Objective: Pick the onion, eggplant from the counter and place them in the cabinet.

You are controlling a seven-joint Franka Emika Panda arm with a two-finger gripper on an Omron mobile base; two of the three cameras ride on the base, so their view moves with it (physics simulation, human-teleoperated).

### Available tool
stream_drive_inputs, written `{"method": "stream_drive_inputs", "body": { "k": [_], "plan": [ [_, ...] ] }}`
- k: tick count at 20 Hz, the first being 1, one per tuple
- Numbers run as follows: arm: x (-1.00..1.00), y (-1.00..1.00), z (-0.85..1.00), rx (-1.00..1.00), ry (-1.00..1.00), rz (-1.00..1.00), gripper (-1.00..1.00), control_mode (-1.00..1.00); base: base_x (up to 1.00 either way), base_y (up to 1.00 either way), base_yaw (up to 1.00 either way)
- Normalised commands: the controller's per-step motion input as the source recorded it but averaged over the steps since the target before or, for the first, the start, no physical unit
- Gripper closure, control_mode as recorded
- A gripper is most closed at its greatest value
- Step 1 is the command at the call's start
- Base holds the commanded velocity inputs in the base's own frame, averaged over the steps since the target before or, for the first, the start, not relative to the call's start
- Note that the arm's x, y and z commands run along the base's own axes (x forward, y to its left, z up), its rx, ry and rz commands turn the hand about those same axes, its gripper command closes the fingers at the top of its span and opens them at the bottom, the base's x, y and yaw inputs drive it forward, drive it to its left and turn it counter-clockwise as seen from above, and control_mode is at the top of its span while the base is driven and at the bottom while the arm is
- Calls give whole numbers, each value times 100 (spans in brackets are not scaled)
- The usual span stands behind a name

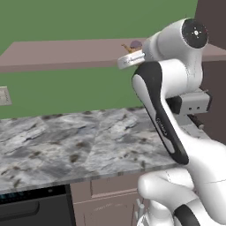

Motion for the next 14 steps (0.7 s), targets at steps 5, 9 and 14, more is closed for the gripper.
{"method": "stream_drive_inputs", "body": {
  "k": [5, 9, 14],
  "plan": [
    [69, 25, 6, 0, -11, 0, 100, -100, 0, 0, 0],
    [90, 11, 25, 4, 4, -2, 100, -100, 0, 0, 0],
    [100, 8, 21, 5, 18, -1, 100, -100, 0, 0, 0]
  ]
}}
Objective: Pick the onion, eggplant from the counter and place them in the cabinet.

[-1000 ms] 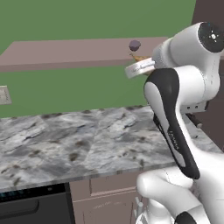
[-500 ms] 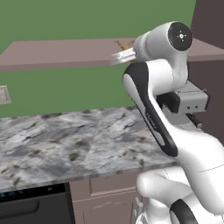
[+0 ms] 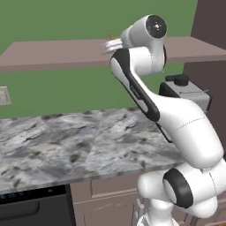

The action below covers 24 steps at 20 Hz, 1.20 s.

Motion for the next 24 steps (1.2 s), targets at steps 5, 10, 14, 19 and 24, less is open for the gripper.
{"method": "stream_drive_inputs", "body": {
  "k": [5, 10, 14, 19, 24],
  "plan": [
    [99, 19, -3, 1, 19, 0, 100, -100, 0, 0, 0],
    [93, 24, -20, 0, 3, 0, 100, -100, 0, 0, 0],
    [87, 30, -19, 0, 0, 0, 100, -100, 0, 0, 0],
    [62, 26, -12, 0, 2, 0, -100, -100, 0, 0, 0],
    [3, 0, 18, 0, 0, 0, -100, -100, 0, 0, 0]
  ]
}}
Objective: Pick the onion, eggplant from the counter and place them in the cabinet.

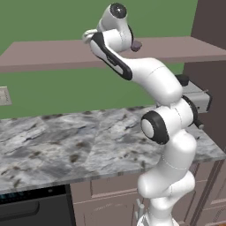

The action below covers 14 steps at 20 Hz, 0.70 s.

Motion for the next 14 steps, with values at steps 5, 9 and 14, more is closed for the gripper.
{"method": "stream_drive_inputs", "body": {
  "k": [5, 9, 14],
  "plan": [
    [0, 0, -5, 0, 0, -1, -100, -100, 0, 0, 0],
    [15, 0, -52, -4, -6, 0, -100, -100, 0, 0, 0],
    [-62, -7, 10, -1, -15, 0, -100, -100, 0, 0, 0]
  ]
}}
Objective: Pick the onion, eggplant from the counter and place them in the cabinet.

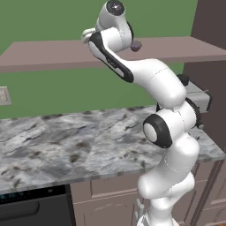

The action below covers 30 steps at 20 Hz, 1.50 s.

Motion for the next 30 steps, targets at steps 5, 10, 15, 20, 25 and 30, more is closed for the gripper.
{"method": "stream_drive_inputs", "body": {
  "k": [5, 10, 15, 20, 25, 30],
  "plan": [
    [-100, -11, 29, -1, -16, 0, -100, -100, 0, 0, 0],
    [-100, -24, 1, 0, 0, 0, -100, -100, 0, 0, 0],
    [-100, -34, 0, 0, 0, 0, -100, -100, 0, 0, 0],
    [-100, -32, 0, 0, 0, 0, -100, -100, 0, 0, 0],
    [-100, -30, 0, 0, 0, 0, -100, -100, 0, 0, 0],
    [-100, -31, 0, 0, 0, 0, -100, -100, 0, 0, 0]
  ]
}}
